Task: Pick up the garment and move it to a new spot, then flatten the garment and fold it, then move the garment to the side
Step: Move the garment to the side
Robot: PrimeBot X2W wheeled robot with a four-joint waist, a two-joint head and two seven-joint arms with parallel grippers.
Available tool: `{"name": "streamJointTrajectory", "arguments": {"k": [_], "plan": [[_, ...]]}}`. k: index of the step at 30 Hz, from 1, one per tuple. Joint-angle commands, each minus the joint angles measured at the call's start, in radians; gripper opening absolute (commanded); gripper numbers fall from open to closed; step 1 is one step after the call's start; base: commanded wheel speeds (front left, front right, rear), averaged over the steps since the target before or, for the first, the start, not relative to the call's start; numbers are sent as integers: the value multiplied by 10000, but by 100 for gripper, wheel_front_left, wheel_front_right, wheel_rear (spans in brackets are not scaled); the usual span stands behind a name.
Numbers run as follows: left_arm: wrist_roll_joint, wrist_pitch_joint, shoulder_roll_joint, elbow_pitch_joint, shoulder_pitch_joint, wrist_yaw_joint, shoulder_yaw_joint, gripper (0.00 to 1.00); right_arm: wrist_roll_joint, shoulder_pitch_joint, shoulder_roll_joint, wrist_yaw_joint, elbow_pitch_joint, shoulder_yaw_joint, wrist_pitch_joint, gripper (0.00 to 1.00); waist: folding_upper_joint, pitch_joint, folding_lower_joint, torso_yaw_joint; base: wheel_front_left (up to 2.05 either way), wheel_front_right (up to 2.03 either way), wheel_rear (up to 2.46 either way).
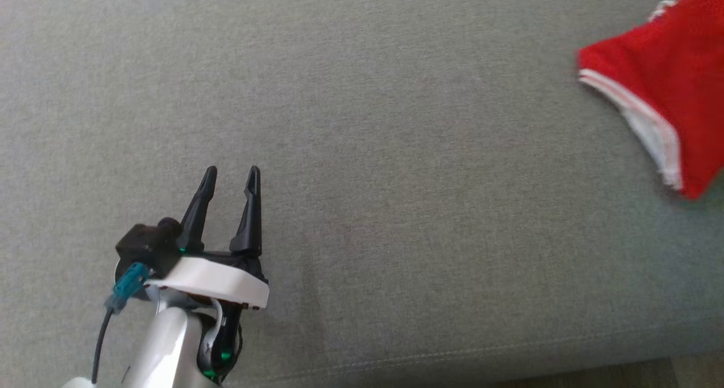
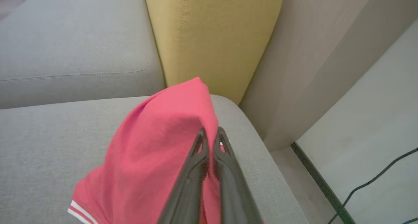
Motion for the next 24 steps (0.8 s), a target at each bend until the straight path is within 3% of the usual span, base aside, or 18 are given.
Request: {"name": "streamJointTrajectory", "arguments": {"k": [1, 7, 11, 12, 14, 24], "plan": [[82, -122, 20, -335, -341, -41, 238, 100, -114, -397, -442, 65, -368, -115, 81, 0, 0, 43, 0, 84, 0, 0, 0], [-22, -122, 18, -432, -340, -2, 129, 100, -713, -177, -1000, 65, -312, -920, 295, 0, 0, 118, 0, 341, 0, 0, 0], [-47, -122, 18, -462, -344, 21, 108, 100, -1267, -18, -858, 65, -151, -1556, 251, 0, 0, 178, 0, 431, 0, 0, 0], [-46, -122, 18, -462, -353, 25, 105, 100, -1432, 4, -765, 65, -109, -1709, 216, 22, 0, 195, 0, 447, 0, 0, 0], [-32, -122, 17, -455, -369, 30, 103, 100, -1751, 19, -514, 65, -13, -2020, 92, 99, 0, 228, 0, 473, 0, 0, 0], [72, -122, 17, -396, -328, 15, 186, 100, -2541, -54, 249, 65, 251, -2496, -267, 100, 0, 200, 0, 458, 0, 0, 0]]}}
